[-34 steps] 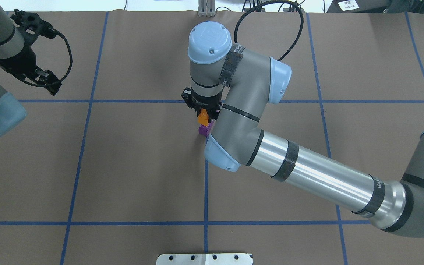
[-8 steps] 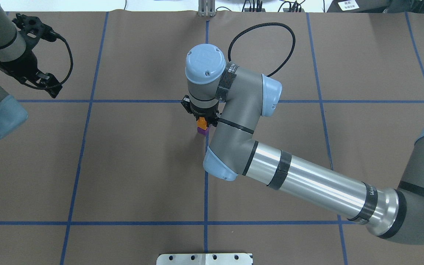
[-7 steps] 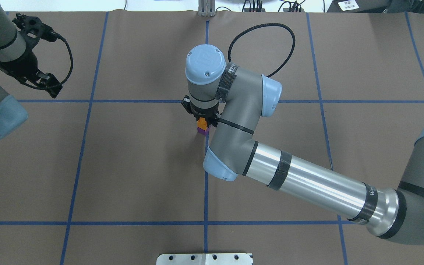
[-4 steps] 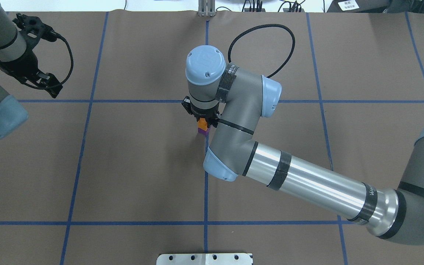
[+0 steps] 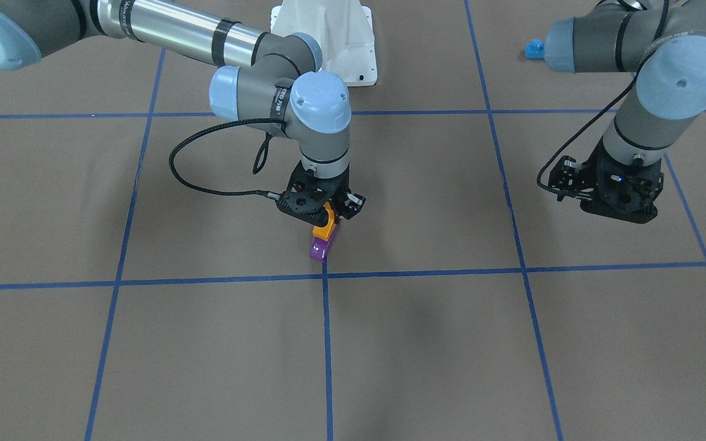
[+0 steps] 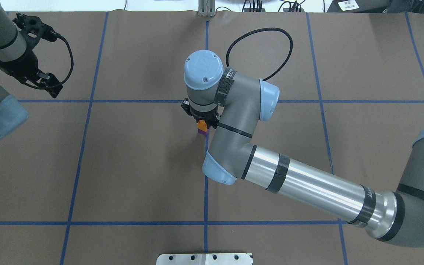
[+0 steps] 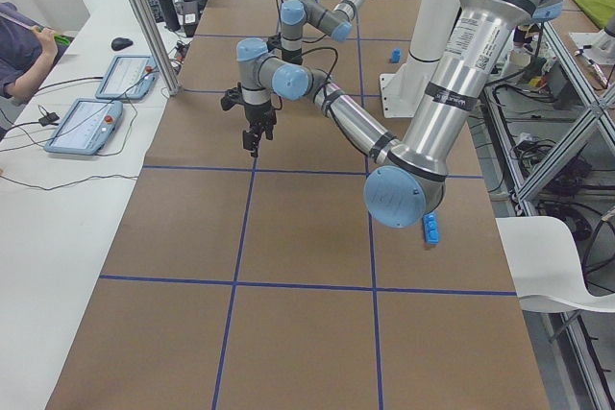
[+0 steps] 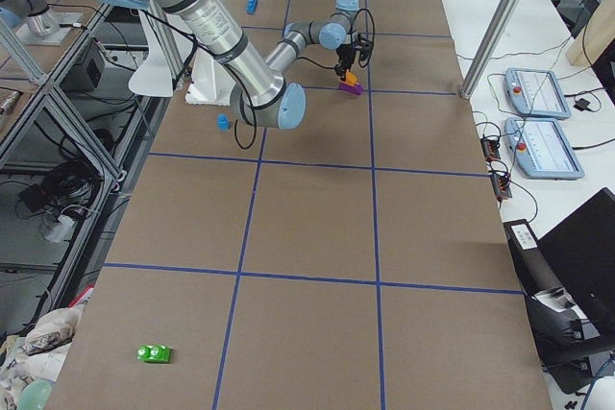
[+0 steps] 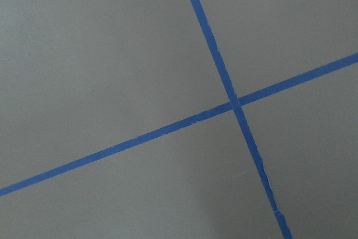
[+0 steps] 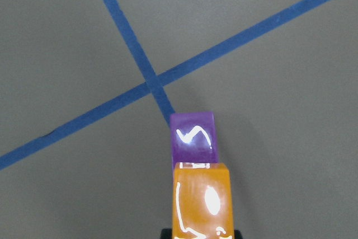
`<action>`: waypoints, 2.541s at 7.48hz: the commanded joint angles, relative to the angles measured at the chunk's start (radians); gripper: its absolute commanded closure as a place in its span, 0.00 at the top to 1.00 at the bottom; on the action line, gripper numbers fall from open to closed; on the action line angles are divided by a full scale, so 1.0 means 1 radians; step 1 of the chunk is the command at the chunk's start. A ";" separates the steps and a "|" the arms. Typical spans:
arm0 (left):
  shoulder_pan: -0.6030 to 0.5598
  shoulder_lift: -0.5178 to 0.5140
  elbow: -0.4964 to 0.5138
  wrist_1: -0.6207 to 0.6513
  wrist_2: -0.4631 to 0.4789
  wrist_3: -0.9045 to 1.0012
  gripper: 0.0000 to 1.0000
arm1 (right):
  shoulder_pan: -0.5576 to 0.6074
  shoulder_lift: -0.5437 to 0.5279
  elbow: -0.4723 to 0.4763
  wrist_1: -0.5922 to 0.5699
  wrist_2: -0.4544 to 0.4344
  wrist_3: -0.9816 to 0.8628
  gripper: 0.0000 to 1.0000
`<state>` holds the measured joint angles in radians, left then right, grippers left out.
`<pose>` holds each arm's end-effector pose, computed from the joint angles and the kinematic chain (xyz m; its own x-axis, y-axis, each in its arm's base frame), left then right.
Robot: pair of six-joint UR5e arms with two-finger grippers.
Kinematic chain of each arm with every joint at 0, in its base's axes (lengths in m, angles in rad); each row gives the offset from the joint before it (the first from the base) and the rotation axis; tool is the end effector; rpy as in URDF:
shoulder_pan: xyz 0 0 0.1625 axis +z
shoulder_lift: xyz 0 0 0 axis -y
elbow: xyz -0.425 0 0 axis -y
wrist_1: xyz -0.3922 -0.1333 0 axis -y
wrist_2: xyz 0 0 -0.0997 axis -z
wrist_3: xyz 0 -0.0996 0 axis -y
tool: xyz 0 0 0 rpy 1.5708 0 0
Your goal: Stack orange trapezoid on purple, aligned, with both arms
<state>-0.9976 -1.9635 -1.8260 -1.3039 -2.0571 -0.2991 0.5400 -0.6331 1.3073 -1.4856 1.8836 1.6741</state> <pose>0.2529 -0.5517 0.3631 0.7681 0.3679 -0.5242 -0.2900 0.9296 0.2275 -0.6219 -0.4925 0.1692 0.5870 0.4663 0.6618 -0.3700 0.8816 -0.2930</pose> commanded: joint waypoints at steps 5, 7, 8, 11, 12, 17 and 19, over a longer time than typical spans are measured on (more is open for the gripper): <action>0.001 0.000 0.001 0.000 0.000 0.003 1.00 | 0.030 0.003 0.036 0.005 0.014 -0.004 1.00; -0.025 0.009 -0.006 -0.043 -0.012 0.014 1.00 | 0.108 -0.070 0.206 -0.057 0.064 -0.080 1.00; -0.068 0.027 -0.006 -0.046 -0.076 0.043 1.00 | 0.135 -0.188 0.362 -0.108 0.071 -0.220 1.00; -0.260 0.128 -0.007 -0.044 -0.117 0.334 1.00 | 0.399 -0.495 0.503 -0.102 0.245 -0.628 1.00; -0.324 0.174 -0.003 -0.046 -0.117 0.442 1.00 | 0.529 -0.592 0.494 -0.104 0.300 -0.871 1.00; -0.591 0.303 0.007 -0.054 -0.141 0.468 1.00 | 0.925 -0.855 0.255 -0.015 0.386 -1.476 1.00; -0.598 0.398 0.017 -0.132 -0.141 0.471 1.00 | 0.949 -0.936 0.250 0.137 0.391 -1.482 1.00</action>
<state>-1.5810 -1.6282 -1.8169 -1.3963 -2.1972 0.1695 1.4643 -1.5200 1.5664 -1.4385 2.2750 0.2009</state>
